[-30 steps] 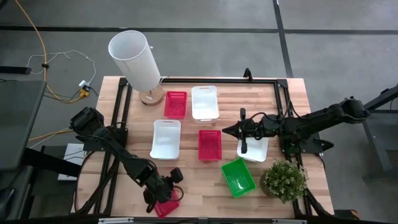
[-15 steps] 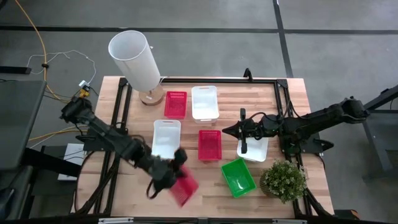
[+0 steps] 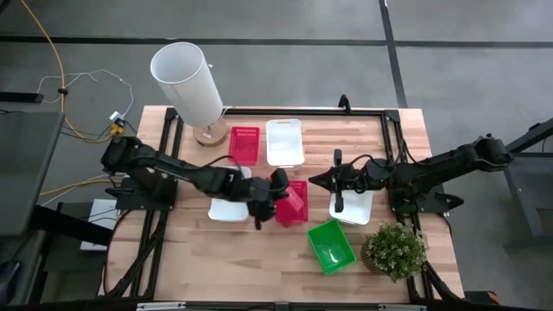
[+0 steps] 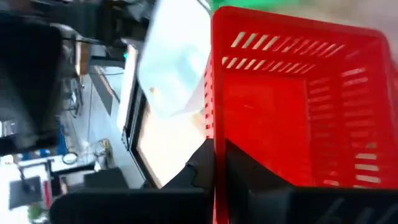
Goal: Stack baskets by color
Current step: Stack the bottom red bin on top of the middle red bin
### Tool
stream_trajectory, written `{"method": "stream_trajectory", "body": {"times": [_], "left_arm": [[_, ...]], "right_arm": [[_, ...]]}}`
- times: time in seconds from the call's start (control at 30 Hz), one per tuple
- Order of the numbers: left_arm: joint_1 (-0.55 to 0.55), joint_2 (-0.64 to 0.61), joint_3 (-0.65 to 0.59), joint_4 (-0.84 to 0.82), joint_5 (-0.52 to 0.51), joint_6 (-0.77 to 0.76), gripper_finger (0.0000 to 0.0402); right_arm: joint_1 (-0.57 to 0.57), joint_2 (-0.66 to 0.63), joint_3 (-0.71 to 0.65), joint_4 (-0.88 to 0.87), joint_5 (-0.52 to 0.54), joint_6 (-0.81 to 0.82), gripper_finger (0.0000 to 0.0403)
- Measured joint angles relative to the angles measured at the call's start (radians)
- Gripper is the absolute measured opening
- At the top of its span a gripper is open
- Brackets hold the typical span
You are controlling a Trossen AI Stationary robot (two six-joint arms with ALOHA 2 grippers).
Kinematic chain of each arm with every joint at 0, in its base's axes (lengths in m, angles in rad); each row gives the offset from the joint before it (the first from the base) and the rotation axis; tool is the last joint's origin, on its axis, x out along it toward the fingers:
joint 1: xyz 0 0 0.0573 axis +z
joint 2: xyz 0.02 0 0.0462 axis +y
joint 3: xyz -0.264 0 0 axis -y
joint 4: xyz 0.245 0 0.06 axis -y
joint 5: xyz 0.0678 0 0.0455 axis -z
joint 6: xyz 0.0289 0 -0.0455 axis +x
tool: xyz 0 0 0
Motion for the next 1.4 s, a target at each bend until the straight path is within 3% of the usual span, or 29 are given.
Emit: {"method": "stream_trajectory", "body": {"times": [0.2,0.4,0.83,0.93,1.03,1.13,1.4], "left_arm": [[0.032,0.098,0.000,0.038,-0.064,0.164,0.0000],[0.034,0.130,0.000,0.055,-0.090,0.180,0.0000],[-0.053,0.041,0.000,0.015,-0.101,0.157,0.0000],[-0.056,0.008,0.004,-0.055,-0.096,0.144,0.0000],[-0.055,-0.010,0.063,-0.230,-0.035,0.076,0.0000],[-0.037,-0.011,0.170,-0.341,0.099,-0.020,0.0000],[0.018,0.077,0.374,-0.527,0.259,-0.065,0.0000]], "right_arm": [[0.000,0.000,0.000,0.021,0.010,-0.015,0.0000],[0.000,0.000,0.000,0.014,0.010,-0.015,0.0000],[0.000,0.000,0.000,0.012,0.010,-0.015,0.0000],[0.000,0.000,0.000,0.013,0.009,-0.015,0.0000],[0.000,0.000,0.000,0.014,0.009,-0.015,0.0000],[0.000,0.000,0.000,0.016,0.009,-0.015,0.0000],[0.000,0.000,0.000,0.014,0.009,-0.015,0.0000]]}}
